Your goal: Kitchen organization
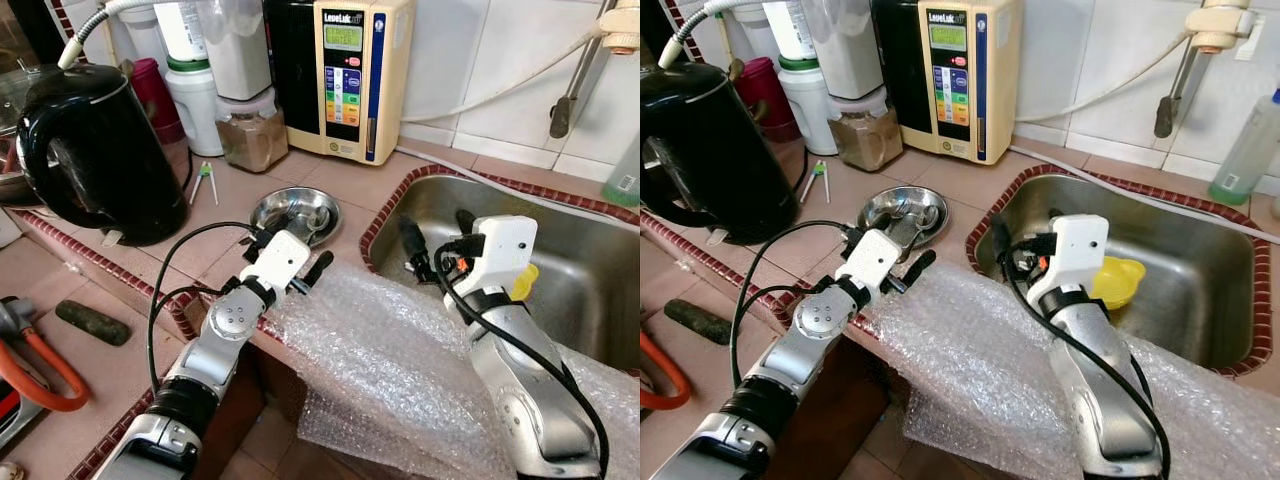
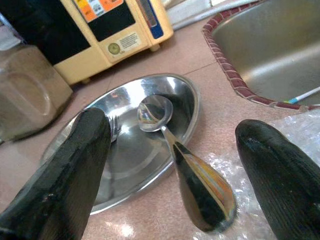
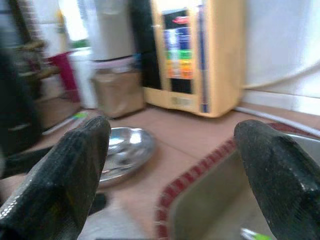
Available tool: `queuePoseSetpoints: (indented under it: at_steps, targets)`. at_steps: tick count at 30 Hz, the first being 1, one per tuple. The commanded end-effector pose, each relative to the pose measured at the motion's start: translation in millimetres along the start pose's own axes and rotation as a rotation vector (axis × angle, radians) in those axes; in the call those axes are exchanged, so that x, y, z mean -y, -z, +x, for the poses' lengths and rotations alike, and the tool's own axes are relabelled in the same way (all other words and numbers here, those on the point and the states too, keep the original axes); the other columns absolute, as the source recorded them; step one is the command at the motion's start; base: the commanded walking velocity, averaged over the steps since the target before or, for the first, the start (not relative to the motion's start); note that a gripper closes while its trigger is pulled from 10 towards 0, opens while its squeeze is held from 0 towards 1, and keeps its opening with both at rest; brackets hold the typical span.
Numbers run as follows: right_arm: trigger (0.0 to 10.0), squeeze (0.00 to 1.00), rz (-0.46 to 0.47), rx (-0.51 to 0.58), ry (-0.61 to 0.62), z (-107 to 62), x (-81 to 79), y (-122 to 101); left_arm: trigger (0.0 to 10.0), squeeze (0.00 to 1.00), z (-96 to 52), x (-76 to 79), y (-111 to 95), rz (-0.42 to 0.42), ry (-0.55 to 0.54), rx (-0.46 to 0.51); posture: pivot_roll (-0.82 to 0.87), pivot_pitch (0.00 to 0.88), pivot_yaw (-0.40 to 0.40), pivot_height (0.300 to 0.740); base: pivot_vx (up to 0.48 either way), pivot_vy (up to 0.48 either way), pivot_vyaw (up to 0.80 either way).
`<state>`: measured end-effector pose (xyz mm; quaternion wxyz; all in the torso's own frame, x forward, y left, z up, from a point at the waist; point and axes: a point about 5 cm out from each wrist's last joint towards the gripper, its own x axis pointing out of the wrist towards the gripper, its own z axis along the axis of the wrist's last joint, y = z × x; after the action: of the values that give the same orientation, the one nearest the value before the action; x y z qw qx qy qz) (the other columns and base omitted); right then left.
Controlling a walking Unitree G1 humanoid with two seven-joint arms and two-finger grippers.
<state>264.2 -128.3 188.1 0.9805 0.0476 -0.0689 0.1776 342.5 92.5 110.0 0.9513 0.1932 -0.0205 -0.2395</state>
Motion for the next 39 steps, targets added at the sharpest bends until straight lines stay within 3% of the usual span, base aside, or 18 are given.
queuePoseSetpoints:
  at_steps: [1,2,3,4,5,7,13,16,20,39]
  targets:
    - [10.0,0.0,0.0,-0.03,-0.086,-2.3,-12.5,-1.3,5.3,0.0,1.4,-3.3,1.5,-0.019,-0.003,-0.011,-0.13,0.0,0.095,0.74,0.0,0.0,0.0]
    - [10.0,0.0,-0.024,-0.078,-0.131,-4.6,-17.5,3.0,3.3,0.0,2.0,-3.1,2.2,-0.037,0.003,-0.018,-0.13,0.0,0.093,0.74,0.0,0.0,0.0]
    - [10.0,0.0,-0.031,-0.093,-0.139,-5.2,-18.4,4.6,3.3,0.0,2.1,-3.0,2.5,-0.042,0.005,-0.02,-0.13,0.0,0.093,0.74,0.0,0.0,0.0]
    - [10.0,0.0,-0.043,-0.125,-0.161,-6.7,-20.3,8.3,0.5,0.0,2.6,-2.6,3.9,-0.05,0.011,-0.033,-0.13,0.0,0.091,0.74,0.0,0.0,0.0]
    - [10.0,0.0,-0.052,-0.168,-0.185,-8.9,-22.1,13.4,0.0,0.0,2.8,-2.6,5.4,-0.064,0.01,-0.045,-0.13,0.0,0.09,0.74,0.0,0.0,0.0]
    - [10.0,0.0,-0.105,-0.265,-0.232,-15.6,-24.1,25.6,0.0,0.0,3.5,-3.0,8.9,-0.104,0.008,-0.075,-0.13,0.0,0.088,0.74,0.0,0.0,0.0]
    - [10.0,0.0,-0.108,-0.305,-0.227,-18.6,-21.5,28.9,0.0,0.0,5.0,-5.8,10.1,-0.158,-0.004,-0.103,-0.13,0.0,0.086,0.74,0.0,0.0,0.0]
    - [10.0,0.0,-0.117,-0.315,-0.231,-18.8,-21.6,29.0,0.0,0.0,6.9,-8.5,11.2,-0.243,-0.017,-0.13,-0.13,0.0,0.085,0.74,0.0,0.0,0.0]
    - [10.0,0.0,-0.139,-0.335,-0.255,-19.3,-23.6,29.3,0.0,0.0,9.0,-10.9,10.3,-0.284,-0.02,-0.143,-0.13,0.0,0.085,0.74,0.0,0.0,0.0]
    - [10.0,0.0,-0.158,-0.351,-0.274,-20.2,-28.2,31.5,0.0,0.0,11.4,-32.0,7.7,-0.319,-0.07,-0.171,-0.13,0.0,0.083,0.74,0.0,0.0,0.0]
